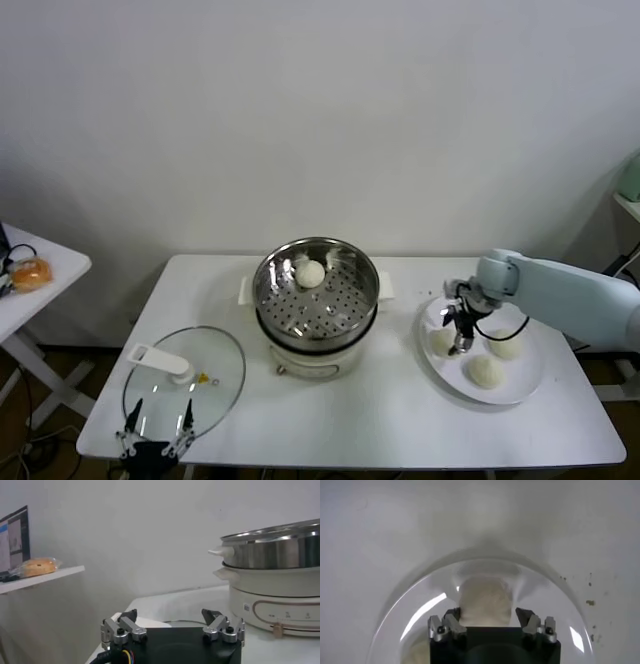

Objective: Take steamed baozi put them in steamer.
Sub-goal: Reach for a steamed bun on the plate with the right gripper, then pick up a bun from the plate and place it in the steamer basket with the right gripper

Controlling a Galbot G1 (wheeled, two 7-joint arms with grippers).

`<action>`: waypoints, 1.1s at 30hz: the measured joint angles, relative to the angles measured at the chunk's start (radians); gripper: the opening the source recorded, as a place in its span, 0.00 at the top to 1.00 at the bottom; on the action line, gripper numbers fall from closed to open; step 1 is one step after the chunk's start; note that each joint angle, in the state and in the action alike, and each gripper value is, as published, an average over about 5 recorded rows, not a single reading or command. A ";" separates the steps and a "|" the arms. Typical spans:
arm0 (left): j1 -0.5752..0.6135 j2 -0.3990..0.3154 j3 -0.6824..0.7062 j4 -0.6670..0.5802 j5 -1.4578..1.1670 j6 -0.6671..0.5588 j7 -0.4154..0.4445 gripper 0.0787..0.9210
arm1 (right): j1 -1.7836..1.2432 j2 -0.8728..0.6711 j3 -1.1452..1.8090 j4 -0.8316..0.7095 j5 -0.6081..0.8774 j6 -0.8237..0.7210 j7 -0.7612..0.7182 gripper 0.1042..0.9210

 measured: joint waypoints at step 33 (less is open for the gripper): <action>0.006 0.005 0.005 -0.030 -0.001 0.008 -0.003 0.12 | 0.601 0.085 -0.295 0.202 0.256 0.061 -0.163 0.34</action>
